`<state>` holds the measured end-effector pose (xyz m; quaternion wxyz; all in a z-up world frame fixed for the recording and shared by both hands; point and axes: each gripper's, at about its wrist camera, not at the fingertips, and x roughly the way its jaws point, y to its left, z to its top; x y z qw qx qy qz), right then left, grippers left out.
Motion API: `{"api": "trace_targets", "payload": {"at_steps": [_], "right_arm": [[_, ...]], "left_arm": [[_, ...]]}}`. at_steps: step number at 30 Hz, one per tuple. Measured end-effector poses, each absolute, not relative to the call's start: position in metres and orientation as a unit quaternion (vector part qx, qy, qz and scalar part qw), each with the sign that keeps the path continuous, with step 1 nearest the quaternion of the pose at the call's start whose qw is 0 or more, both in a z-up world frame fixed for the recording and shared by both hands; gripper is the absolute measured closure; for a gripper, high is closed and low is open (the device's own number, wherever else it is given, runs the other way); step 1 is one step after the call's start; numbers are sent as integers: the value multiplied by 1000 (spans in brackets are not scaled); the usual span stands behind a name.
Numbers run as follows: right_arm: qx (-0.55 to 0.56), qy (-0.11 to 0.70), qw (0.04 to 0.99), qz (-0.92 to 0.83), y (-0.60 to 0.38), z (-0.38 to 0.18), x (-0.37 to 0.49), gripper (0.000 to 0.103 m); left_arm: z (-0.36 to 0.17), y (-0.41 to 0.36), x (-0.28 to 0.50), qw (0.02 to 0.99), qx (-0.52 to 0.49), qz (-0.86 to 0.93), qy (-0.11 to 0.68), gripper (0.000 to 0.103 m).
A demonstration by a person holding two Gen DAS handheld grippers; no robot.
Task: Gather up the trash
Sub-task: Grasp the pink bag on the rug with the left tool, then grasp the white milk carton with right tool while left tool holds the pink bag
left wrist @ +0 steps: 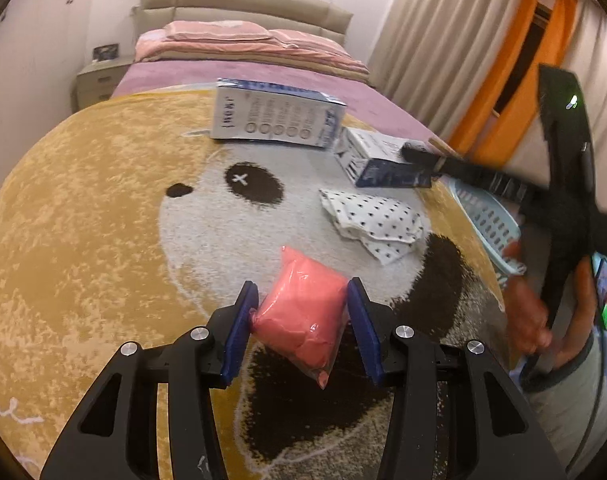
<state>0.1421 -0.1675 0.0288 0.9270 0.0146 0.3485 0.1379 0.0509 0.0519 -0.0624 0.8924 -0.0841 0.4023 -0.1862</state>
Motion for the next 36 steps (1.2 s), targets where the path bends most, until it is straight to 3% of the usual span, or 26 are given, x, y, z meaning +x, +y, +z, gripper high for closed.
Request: {"api": "trace_targets", "payload": {"at_steps": [10, 21, 24, 27, 31, 36], "right_arm": [[14, 425, 898, 112, -198, 15, 238, 35], [-58, 497, 851, 159, -176, 13, 207, 34], [-67, 456, 873, 159, -172, 29, 196, 35], [-49, 426, 895, 121, -184, 38, 217, 35], [13, 503, 858, 101, -207, 6, 267, 35], [61, 549, 818, 160, -211, -1, 241, 35]], "left_arm": [[-62, 61, 57, 896, -109, -181, 391, 58], [-72, 65, 61, 893, -112, -184, 396, 58], [-74, 68, 61, 892, -120, -184, 395, 58], [-71, 66, 59, 896, -112, -184, 389, 58], [-69, 60, 54, 901, -95, -183, 382, 58], [-72, 65, 58, 896, -109, -185, 388, 58]]}}
